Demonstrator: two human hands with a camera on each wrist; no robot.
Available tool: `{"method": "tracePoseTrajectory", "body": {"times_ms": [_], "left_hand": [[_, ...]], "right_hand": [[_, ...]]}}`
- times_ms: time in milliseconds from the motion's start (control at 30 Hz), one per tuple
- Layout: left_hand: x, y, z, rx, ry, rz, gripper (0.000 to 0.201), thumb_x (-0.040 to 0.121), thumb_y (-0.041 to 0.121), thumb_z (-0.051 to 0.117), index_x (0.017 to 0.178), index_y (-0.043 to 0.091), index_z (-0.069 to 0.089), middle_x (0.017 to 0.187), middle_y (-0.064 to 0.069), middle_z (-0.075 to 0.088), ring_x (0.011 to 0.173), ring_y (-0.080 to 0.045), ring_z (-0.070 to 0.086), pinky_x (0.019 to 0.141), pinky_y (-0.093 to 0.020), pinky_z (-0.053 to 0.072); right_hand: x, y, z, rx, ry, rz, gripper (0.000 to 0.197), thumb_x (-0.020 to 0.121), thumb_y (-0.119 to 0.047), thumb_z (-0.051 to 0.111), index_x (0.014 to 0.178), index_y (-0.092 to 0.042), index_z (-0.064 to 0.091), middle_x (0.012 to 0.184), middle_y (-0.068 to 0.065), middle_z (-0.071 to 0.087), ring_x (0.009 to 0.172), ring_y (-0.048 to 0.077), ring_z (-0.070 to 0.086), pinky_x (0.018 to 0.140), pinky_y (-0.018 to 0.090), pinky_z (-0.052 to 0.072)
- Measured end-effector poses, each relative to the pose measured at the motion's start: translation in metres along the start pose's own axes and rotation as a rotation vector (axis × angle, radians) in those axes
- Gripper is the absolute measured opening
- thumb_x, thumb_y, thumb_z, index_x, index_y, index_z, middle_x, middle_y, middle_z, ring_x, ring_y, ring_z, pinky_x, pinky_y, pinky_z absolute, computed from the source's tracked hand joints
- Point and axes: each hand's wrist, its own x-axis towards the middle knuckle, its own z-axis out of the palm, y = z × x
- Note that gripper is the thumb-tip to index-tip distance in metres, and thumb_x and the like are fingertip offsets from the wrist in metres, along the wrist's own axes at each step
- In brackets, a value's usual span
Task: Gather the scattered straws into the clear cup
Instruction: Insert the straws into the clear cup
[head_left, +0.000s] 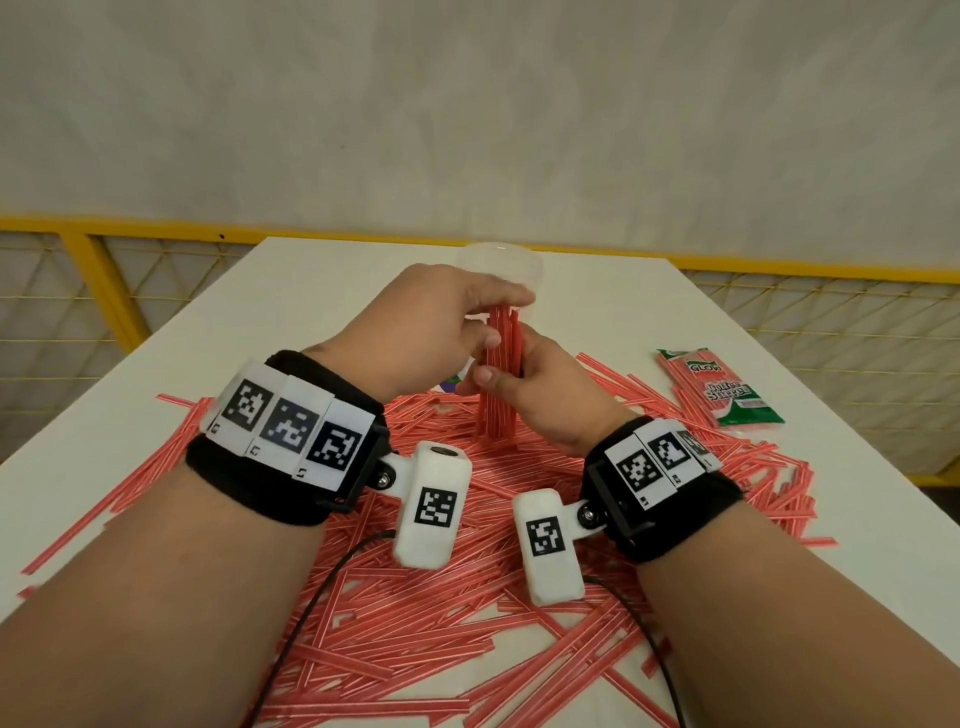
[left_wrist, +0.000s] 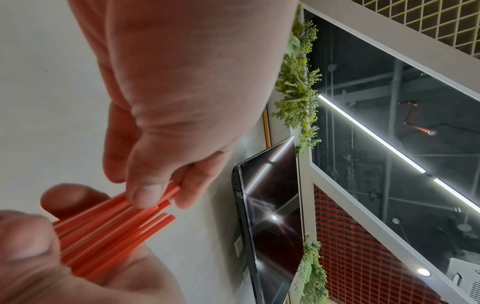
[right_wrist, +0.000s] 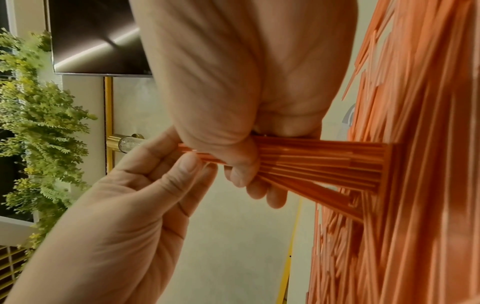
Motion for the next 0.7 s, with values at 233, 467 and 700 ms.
{"method": "tracePoseTrajectory", "body": {"times_ms": [233,467,700], "left_hand": [[0.0,0.002,-0.001,0.17,-0.082,-0.008,0.049,0.092,0.005,0.058,0.129,0.037,0.06,0.137,0.016,0.055,0.119,-0.007,0.057,0.101,-0.022,0.042],[-0.001,0.002,-0.002,0.195,-0.119,-0.052,0.052,0.094,0.007,0.056,0.135,0.038,0.053,0.136,0.013,0.057,0.112,-0.002,0.058,0.088,-0.011,0.041],[0.001,0.001,-0.02,0.029,0.076,-0.231,0.022,0.082,0.034,0.074,0.09,0.019,0.06,0.078,0.006,0.068,0.074,-0.01,0.066,0.068,-0.024,0.049]], "right_hand": [[-0.001,0.0,0.0,-0.051,0.018,-0.001,0.016,0.096,-0.006,0.053,0.11,-0.013,0.049,0.091,0.009,0.069,0.092,0.022,0.068,0.093,0.042,0.051],[-0.002,-0.001,0.002,-0.063,0.03,-0.006,0.011,0.098,-0.007,0.05,0.102,-0.017,0.052,0.082,0.005,0.068,0.086,0.018,0.066,0.093,0.047,0.05],[0.001,-0.022,-0.007,0.258,0.14,-0.034,0.015,0.101,-0.007,0.041,0.093,-0.016,0.048,0.081,0.006,0.064,0.086,0.028,0.061,0.078,0.045,0.05]]}}
